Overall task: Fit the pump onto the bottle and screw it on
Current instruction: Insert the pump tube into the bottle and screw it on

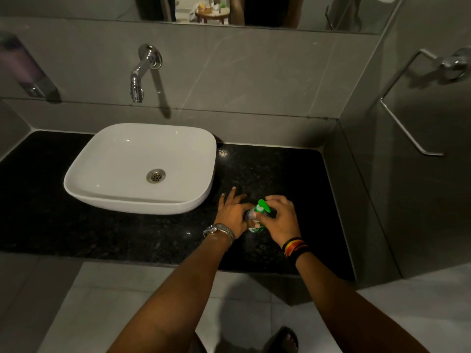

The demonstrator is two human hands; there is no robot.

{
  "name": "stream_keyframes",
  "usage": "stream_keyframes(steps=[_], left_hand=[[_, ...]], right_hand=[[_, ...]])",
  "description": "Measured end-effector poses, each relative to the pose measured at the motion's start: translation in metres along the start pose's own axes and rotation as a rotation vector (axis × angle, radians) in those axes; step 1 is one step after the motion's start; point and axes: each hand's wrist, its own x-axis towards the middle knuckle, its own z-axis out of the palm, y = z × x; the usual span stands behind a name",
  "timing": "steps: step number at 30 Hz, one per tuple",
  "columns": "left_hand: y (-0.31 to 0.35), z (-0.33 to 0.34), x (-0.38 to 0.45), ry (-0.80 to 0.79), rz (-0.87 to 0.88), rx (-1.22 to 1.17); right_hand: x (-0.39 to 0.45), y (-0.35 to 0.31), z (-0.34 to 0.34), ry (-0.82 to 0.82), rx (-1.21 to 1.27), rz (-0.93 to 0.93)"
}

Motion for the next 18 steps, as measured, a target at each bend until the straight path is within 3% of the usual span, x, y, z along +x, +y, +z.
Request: stream_keyframes(steps=[3,8,14,18], left_hand=[[0.0,0.002,-0.002,0.023,-0.011,-0.004],[0.0,0.0,0.0,0.008,-0.002,0.002],[0.001,0.001,0.001,0.041,-0.014,0.03],[0.005,0.0,0.0,0.054,-0.014,0.05]], right_hand=[[0.003,-0.009,0.0,0.056,-0.117,0.056],[-0.001,-0.002,-0.004,-0.048,-0.019,-0.028],[0.0,-0.012,0.001,0.033,-0.316,-0.059],[-0.005,-0.015,0.002,0.049,-0.319,0.024]])
